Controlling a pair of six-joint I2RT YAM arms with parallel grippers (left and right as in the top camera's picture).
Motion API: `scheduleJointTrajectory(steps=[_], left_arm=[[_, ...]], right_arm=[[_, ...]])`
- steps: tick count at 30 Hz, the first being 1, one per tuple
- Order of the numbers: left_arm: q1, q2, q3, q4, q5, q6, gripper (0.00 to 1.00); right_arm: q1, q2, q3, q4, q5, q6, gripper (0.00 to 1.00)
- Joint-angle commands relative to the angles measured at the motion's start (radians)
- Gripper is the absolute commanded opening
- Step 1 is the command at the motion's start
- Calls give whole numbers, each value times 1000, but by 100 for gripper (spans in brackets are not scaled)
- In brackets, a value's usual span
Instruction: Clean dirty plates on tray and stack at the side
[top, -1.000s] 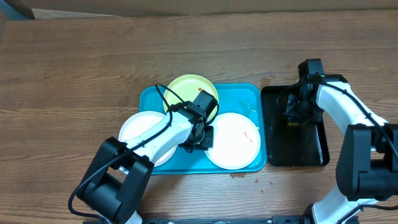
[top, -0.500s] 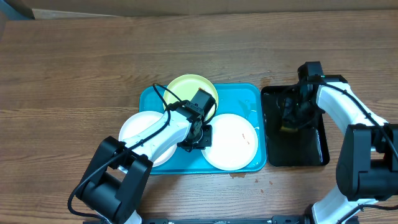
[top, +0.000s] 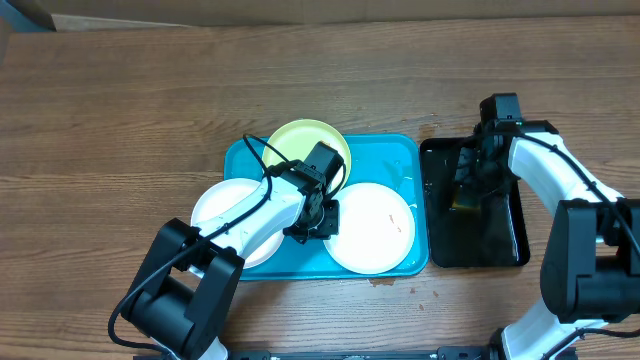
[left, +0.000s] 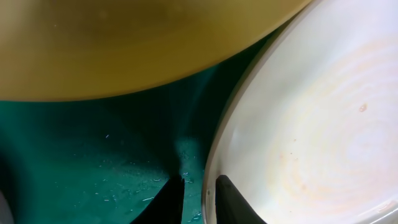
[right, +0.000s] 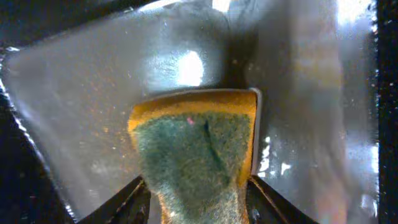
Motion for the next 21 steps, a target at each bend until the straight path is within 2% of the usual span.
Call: scheduleJointTrajectory(steps=[1,2,4,8,12,17,21], left_arm=[[8,9,8,-2,13,9,20],[8,9,8,-2,13,9,20],[8,9,8,-2,13,9,20],[8,9,8,0,13,9,20],[8,9,8,0,13,9,15],[8,9,8,1,13,8,4],[8,9,8,-1,13,8,7]], right_arm=[[-2,5,-53,42,10,1,50],[-2,5,-68,58,10,0,49],[-2,5,-84,75,10,1,39],[-2,5,-57,62,10,1,12],[-1,5,43,-45,10,0,4],[13,5,111,-136,10,-1,4],[53,5,109,-158,18,-22,4]])
